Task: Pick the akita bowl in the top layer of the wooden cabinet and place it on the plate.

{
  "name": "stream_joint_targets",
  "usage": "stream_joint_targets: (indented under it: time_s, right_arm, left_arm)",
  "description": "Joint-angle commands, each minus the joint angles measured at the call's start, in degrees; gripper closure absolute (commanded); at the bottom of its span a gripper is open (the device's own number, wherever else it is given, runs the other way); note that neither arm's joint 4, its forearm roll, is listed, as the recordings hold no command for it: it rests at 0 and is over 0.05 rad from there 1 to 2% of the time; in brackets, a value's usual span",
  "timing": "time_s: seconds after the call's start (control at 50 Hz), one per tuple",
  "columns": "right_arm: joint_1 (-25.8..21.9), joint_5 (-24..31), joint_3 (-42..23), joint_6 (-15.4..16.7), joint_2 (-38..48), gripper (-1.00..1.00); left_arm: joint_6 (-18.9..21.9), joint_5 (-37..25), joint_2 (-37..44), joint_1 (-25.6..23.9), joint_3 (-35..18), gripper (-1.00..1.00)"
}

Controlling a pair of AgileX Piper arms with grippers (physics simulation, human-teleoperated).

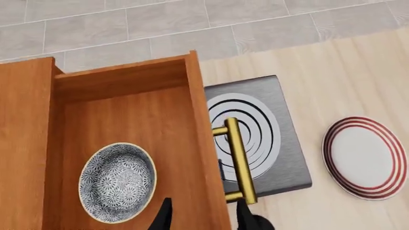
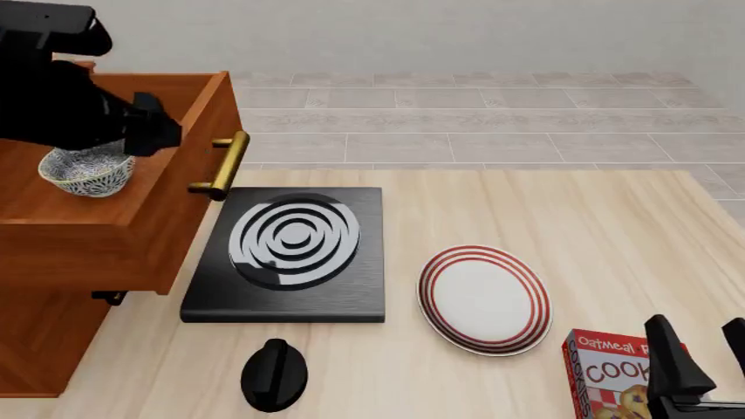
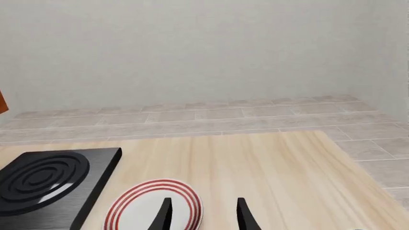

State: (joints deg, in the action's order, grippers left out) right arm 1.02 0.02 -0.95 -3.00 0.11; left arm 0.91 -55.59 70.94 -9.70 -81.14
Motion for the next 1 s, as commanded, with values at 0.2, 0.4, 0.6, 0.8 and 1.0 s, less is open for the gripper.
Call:
stream_joint_targets:
  time_s: [0.2, 0.4, 0.6, 0.8, 1.0]
  right_arm:
    - [0.08, 0.01, -0.07, -0.02, -0.04, -1.00]
    - [0.14, -0.02, -0.09, -0.06, -0.07, -1.00]
    - [0.29, -0.05, -0.16, 0.02, -0.08, -1.00]
    - [0.34, -0.12, -0.18, -0.01, -0.09, -1.00]
    - [0.81, -0.19, -0.17, -0.02, -0.08, -1.00]
  left_arm:
    - [3.22, -3.48, 3.42, 5.79, -7.27, -1.00]
    - [3.93, -4.83, 4.52, 7.72, -9.13, -1.00]
    - [6.17, -5.55, 5.87, 9.40, -10.14, -1.00]
    - [7.92, -5.61, 8.21, 11.85, -9.96, -1.00]
    - [9.49, -6.80, 10.26, 11.77, -11.07, -1.00]
